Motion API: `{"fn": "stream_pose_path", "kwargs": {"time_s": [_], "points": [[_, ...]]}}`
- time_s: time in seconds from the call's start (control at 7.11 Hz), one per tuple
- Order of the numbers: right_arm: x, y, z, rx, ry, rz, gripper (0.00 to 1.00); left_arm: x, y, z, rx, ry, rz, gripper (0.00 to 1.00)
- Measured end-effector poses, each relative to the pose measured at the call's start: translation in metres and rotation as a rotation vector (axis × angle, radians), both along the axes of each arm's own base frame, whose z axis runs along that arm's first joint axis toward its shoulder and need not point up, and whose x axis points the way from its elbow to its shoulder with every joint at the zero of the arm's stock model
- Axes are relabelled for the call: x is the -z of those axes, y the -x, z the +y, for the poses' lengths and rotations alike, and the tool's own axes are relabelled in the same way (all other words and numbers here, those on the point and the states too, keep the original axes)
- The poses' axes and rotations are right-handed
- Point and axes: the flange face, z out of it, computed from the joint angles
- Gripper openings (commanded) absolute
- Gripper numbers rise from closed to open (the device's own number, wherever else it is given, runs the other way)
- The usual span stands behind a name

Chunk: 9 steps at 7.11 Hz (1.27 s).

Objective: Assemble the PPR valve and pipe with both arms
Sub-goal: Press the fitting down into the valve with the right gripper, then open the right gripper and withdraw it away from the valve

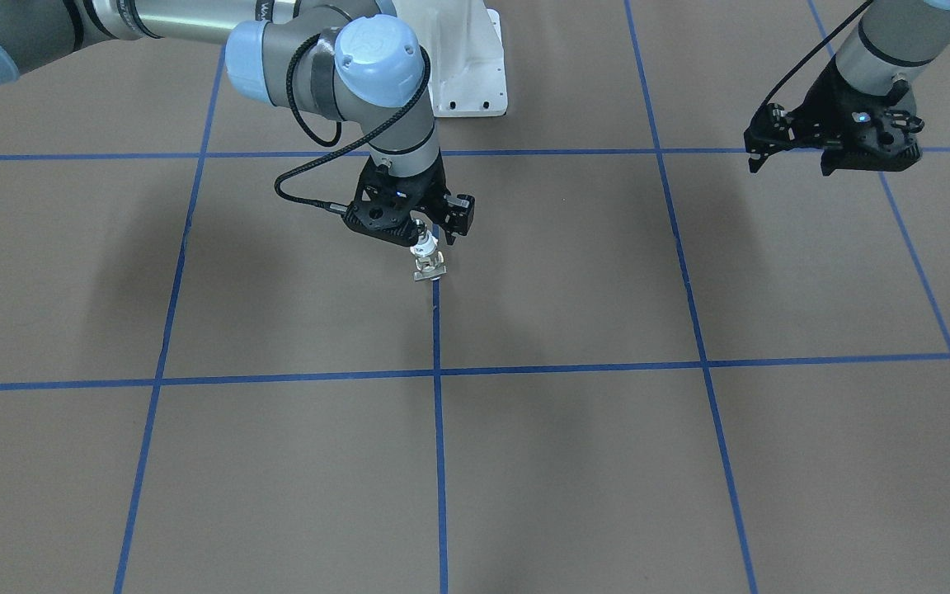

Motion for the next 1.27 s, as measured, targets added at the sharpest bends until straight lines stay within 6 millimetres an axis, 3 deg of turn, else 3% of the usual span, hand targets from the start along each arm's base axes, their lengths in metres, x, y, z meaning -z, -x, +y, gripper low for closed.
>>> {"fn": "stream_pose_path", "kwargs": {"time_s": [0.98, 1.12, 1.27], "points": [[0.000, -0.016, -0.001, -0.002, -0.001, -0.019, 1.00, 0.000, 0.000, 0.000, 0.000, -0.001, 0.001, 0.99], [-0.005, -0.041, -0.004, -0.016, -0.001, -0.035, 1.00, 0.001, 0.001, 0.000, 0.001, -0.002, 0.002, 0.99], [-0.020, -0.080, -0.008, -0.027, -0.002, -0.054, 1.00, 0.002, 0.002, 0.000, 0.003, -0.004, 0.003, 0.99]]}}
